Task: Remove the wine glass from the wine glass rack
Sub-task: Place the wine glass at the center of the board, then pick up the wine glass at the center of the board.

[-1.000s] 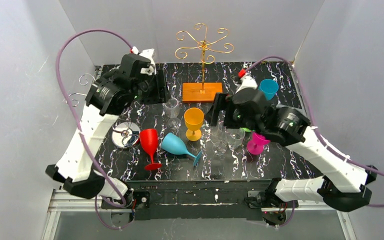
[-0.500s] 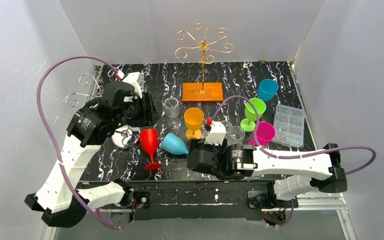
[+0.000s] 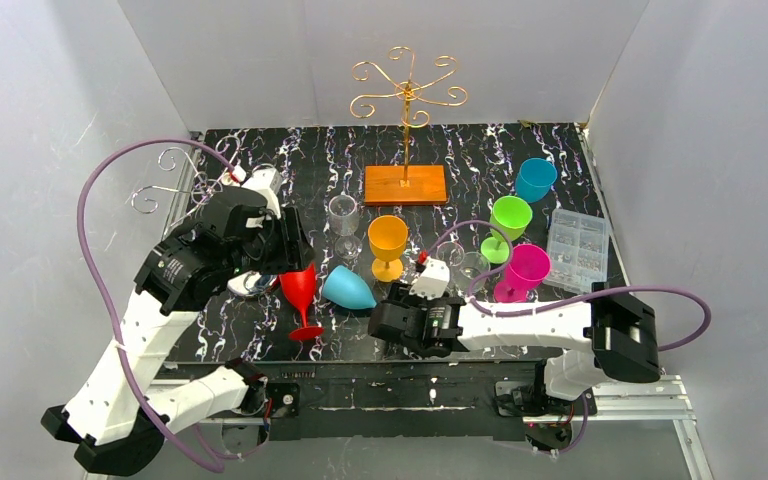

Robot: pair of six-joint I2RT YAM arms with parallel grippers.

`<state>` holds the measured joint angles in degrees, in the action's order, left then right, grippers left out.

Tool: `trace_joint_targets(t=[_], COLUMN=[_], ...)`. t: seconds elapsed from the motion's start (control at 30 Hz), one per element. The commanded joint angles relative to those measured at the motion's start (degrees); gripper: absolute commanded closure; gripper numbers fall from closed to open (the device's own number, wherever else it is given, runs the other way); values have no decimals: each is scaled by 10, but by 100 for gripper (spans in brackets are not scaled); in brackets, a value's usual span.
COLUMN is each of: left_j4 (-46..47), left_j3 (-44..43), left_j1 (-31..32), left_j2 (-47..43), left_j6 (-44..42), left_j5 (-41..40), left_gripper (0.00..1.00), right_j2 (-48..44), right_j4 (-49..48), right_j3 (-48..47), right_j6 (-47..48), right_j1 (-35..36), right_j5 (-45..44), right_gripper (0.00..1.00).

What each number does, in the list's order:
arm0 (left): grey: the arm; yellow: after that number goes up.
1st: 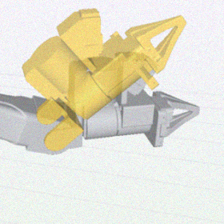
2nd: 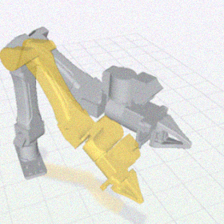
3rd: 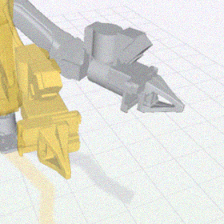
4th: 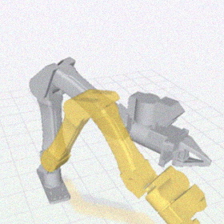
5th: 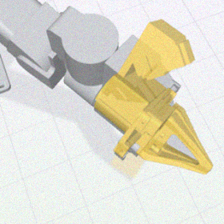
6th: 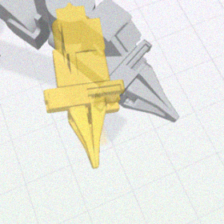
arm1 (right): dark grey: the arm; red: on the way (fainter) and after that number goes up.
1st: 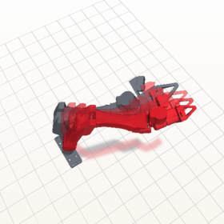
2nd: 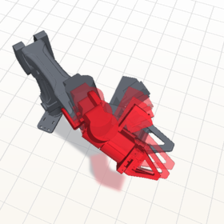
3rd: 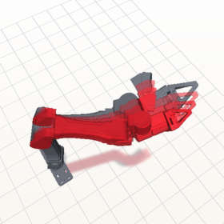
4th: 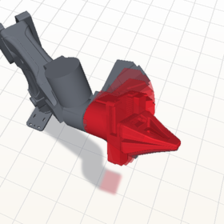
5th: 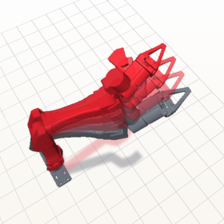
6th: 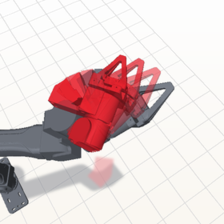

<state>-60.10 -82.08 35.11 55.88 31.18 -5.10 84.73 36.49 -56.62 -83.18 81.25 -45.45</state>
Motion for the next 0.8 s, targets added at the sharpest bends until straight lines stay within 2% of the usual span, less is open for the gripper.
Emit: trace_joint_targets(t=[0.0,0.17,0.3,0.5,0.77], left_j4=[10,15,24,39,48], left_j3=[17,28,45,86,117], left_j1=[2,2,2,2,2], left_j2=[-13,-9,-7,-12,-17], left_j6=[5,7,13,24,32], left_j5=[-1,-5,-8,-15,-21], left_gripper=[51,51,51,52,51], right_j2=[-8,-3,-7,4,8], right_j4=[-75,-113,-128,-141,-134], right_j3=[23,46,70,74,68], right_j6=[-20,-25,-39,-38,-37], right_j1=[-15,-20,-25,-29,-29], right_j5=[-9,1,5,8,12], right_gripper=[25,26,39,48,69])
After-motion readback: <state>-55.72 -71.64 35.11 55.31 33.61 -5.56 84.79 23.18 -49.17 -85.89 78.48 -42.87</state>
